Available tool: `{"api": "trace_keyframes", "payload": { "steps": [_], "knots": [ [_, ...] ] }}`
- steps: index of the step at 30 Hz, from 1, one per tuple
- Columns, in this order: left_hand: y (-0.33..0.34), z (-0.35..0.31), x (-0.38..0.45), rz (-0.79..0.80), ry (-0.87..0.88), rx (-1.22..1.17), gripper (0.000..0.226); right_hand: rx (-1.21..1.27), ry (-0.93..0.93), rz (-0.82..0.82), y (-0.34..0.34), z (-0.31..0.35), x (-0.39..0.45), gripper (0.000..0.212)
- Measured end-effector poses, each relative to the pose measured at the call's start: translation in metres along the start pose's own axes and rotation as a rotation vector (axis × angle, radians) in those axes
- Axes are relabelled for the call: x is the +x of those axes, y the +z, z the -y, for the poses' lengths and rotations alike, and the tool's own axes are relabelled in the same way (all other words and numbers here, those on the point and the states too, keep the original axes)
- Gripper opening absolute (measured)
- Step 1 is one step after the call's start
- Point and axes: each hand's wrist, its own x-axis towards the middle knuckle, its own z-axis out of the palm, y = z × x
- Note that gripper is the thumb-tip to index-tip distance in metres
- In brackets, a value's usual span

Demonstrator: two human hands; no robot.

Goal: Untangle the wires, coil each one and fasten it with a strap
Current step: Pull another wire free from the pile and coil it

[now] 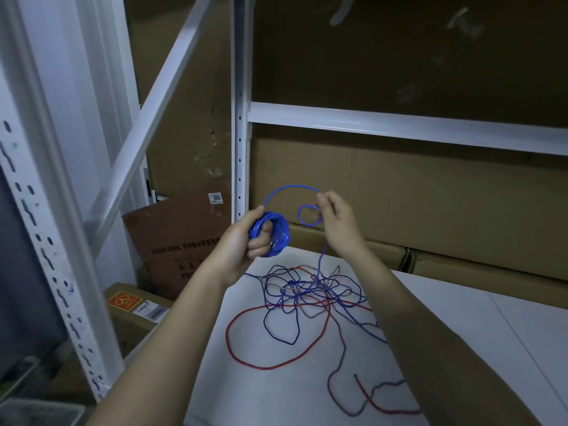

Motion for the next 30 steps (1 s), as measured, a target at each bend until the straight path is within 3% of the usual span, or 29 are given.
{"api": "trace_keyframes", "payload": {
  "steps": [3,6,9,11,14,17,21,22,24,27,30],
  "knots": [
    [0.003,-0.007,-0.004,0.079,0.027,-0.466,0.040,-0.147,0.022,0.099,0.002,-0.016,-0.014,0.030],
    [0.010,-0.010,0.000,0.010,0.145,-0.439,0.044,-0.207,0.024,0.275,0.015,-0.029,-0.037,0.027],
    [0.016,-0.001,0.005,-0.092,0.254,-0.120,0.036,-0.235,0.042,0.384,0.026,-0.034,-0.060,0.020],
    [0.014,0.007,0.004,-0.169,0.276,0.163,0.037,-0.118,0.108,0.423,0.028,-0.036,-0.073,0.011],
    [0.007,0.021,0.005,-0.261,0.256,0.579,0.039,0.009,0.133,0.426,0.028,-0.037,-0.086,0.014],
    [-0.001,0.041,0.005,-0.264,0.170,0.995,0.025,0.109,0.153,0.453,0.027,-0.033,-0.091,0.021],
    [-0.008,0.066,-0.001,-0.182,0.256,1.747,0.039,-0.119,0.142,0.431,0.025,-0.037,-0.090,0.024],
    [-0.011,0.068,-0.003,-0.157,0.236,1.788,0.035,-0.152,0.155,0.410,0.024,-0.040,-0.091,0.026],
    [-0.020,0.066,-0.006,-0.076,0.105,1.649,0.028,-0.128,0.228,0.332,0.018,-0.047,-0.091,0.023],
    [-0.031,0.056,-0.014,0.030,-0.171,1.412,0.045,-0.013,0.292,0.228,0.005,-0.053,-0.088,0.013],
    [-0.030,0.049,-0.023,0.148,-0.235,1.398,0.055,-0.087,0.213,0.148,0.000,-0.055,-0.080,0.013]
  ]
}}
